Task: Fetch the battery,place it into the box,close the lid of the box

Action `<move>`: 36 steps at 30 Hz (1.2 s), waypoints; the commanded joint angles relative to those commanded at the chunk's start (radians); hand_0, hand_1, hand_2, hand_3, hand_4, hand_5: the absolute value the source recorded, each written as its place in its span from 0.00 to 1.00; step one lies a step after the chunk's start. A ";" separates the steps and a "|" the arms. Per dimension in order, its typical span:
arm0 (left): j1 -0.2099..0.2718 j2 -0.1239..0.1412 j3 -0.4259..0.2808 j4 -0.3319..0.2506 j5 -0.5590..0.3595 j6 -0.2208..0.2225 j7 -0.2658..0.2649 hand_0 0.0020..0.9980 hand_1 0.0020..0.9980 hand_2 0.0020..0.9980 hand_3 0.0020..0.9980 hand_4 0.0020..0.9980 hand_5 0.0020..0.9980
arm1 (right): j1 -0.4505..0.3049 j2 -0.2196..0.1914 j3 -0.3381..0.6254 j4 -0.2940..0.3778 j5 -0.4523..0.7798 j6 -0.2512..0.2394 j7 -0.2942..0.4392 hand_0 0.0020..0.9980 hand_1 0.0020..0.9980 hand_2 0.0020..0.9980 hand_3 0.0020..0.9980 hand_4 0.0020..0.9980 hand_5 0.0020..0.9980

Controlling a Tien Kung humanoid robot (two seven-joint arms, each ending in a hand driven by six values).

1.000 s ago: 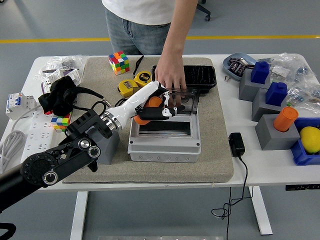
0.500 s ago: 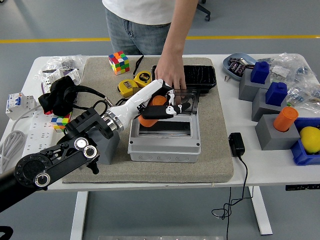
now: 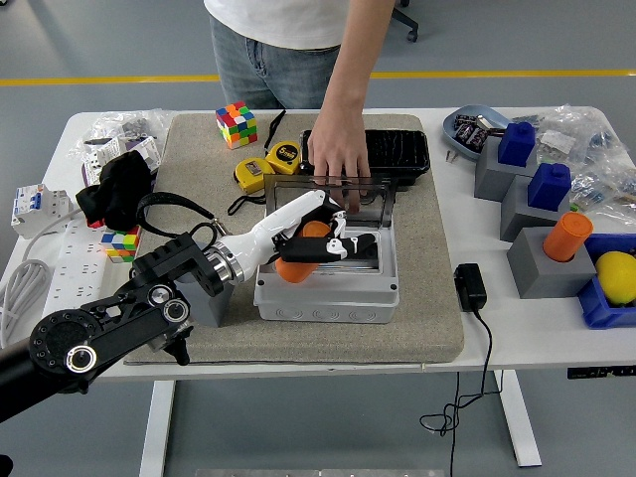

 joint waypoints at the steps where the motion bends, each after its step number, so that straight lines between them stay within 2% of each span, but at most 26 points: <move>1: 0.000 -0.004 -0.003 0.001 0.001 0.000 -0.001 0.03 0.04 0.10 0.11 0.74 0.38 | -0.001 0.000 -0.001 0.000 0.000 0.000 0.000 0.99 0.95 0.87 0.88 1.00 1.00; 10: -0.017 -0.027 0.014 0.032 0.014 0.011 -0.031 0.04 0.04 0.10 0.11 0.75 0.37 | -0.002 0.002 -0.008 0.000 0.004 0.000 0.000 0.99 0.95 0.87 0.88 1.00 1.00; 19: -0.037 -0.049 0.037 0.092 0.007 0.019 -0.065 0.05 0.05 0.11 0.11 0.76 0.36 | -0.002 0.002 -0.013 0.000 0.005 0.000 -0.001 0.99 0.95 0.87 0.88 1.00 1.00; 29: -0.047 -0.061 0.035 0.122 0.030 0.031 -0.073 0.08 0.07 0.12 0.13 0.77 0.36 | -0.004 0.003 -0.013 -0.001 0.005 0.001 -0.001 0.99 0.95 0.87 0.88 1.00 1.00; 30: -0.047 -0.062 0.035 0.121 0.034 0.029 -0.072 0.15 0.14 0.17 0.18 0.78 0.35 | -0.003 0.003 -0.015 -0.001 0.006 0.000 -0.001 0.99 0.94 0.87 0.88 1.00 1.00; 35: -0.048 -0.065 0.036 0.120 0.042 0.018 -0.068 0.15 0.14 0.17 0.18 0.78 0.35 | -0.001 0.003 -0.017 0.000 0.009 0.000 -0.001 0.99 0.94 0.87 0.88 1.00 1.00; 36: -0.048 -0.065 0.036 0.120 0.041 0.017 -0.068 0.27 0.41 0.27 0.29 0.79 0.35 | -0.001 0.003 -0.018 0.000 0.009 0.000 -0.001 0.99 0.94 0.87 0.88 1.00 1.00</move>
